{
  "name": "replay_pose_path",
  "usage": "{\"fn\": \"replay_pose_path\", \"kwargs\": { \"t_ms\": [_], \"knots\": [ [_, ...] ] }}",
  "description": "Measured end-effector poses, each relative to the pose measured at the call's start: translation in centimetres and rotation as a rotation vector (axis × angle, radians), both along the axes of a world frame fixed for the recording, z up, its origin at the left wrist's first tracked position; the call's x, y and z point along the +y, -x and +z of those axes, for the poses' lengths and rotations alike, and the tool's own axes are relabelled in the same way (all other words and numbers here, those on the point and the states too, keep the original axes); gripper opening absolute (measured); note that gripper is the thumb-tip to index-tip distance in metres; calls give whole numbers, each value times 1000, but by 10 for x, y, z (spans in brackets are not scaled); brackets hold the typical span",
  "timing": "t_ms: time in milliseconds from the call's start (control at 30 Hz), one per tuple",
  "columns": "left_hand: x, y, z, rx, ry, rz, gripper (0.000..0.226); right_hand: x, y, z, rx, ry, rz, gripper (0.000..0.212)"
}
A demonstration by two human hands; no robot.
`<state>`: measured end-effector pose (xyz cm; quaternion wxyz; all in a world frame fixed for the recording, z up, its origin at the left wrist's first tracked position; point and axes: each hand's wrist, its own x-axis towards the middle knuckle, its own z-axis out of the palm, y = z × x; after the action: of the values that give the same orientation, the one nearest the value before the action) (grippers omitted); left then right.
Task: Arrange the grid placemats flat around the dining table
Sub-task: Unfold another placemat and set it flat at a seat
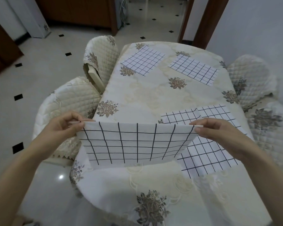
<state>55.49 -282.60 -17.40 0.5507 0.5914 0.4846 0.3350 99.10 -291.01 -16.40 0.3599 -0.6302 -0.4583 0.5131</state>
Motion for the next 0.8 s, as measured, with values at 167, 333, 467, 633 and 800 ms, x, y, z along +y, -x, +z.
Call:
{"fn": "replay_pose_path", "kwargs": {
  "t_ms": [167, 333, 467, 633, 800],
  "knots": [
    [3, -15, -2, -20, 41, 27, 46, -2, 5, 4, 178, 12, 50, 55],
    [27, -28, -32, 42, 154, 109, 3, 22, 9, -14, 126, 64, -115, 18],
    [50, -35, -72, 81, 274, 160, 5, 51, 4, -49, 42, 167, -159, 8],
    [77, -45, -133, 119, 372, 195, 12, 92, -2, -112, -33, 315, -163, 12],
    [96, -49, -187, 243, 424, 220, 15, 123, 3, -164, -90, 408, -159, 16]
  ]
}}
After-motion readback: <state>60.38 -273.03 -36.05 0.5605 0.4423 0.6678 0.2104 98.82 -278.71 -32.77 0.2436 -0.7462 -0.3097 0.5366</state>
